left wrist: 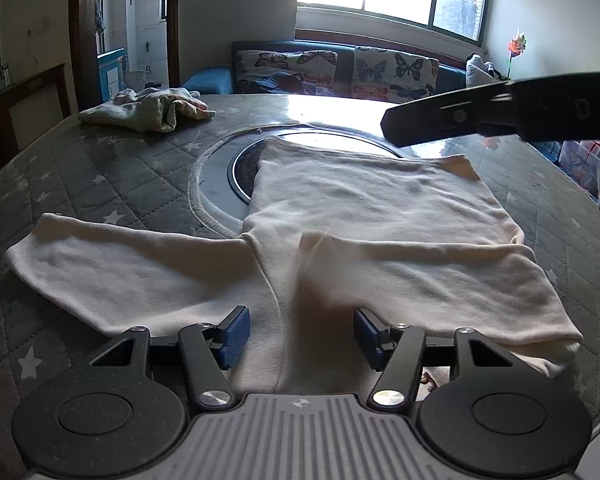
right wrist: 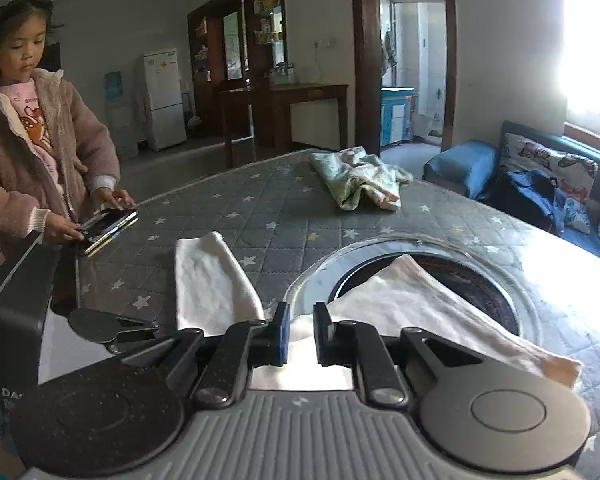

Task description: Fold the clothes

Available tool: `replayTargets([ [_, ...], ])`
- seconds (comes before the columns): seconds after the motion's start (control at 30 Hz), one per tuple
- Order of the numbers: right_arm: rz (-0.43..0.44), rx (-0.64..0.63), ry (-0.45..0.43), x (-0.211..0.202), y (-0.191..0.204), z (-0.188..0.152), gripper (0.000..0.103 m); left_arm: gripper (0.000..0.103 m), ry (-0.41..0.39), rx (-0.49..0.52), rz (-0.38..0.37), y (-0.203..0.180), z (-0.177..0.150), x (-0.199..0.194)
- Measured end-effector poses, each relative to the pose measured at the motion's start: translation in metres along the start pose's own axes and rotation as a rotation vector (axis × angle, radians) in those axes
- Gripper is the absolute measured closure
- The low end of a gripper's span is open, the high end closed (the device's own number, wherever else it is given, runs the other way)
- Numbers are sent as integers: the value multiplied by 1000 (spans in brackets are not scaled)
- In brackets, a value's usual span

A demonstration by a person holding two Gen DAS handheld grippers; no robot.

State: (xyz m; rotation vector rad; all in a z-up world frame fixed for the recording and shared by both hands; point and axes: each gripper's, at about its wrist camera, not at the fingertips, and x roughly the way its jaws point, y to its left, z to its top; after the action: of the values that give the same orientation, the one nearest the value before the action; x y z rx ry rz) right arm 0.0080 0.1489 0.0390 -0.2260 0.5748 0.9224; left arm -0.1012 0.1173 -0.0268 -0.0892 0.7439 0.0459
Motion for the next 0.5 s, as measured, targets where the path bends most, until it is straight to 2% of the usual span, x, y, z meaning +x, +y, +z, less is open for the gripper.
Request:
replayTargets([
  [0.2, -43, -24, 37, -13, -10, -8, 89, 42, -9, -12, 12, 3, 3, -2],
  [0.43, -103, -34, 187, -20, -36, -47, 89, 42, -55, -27, 46, 9, 15, -10],
  [0.5, -117, -30, 228, -20, -42, -62, 89, 43, -62, -28, 28, 6, 18, -11],
])
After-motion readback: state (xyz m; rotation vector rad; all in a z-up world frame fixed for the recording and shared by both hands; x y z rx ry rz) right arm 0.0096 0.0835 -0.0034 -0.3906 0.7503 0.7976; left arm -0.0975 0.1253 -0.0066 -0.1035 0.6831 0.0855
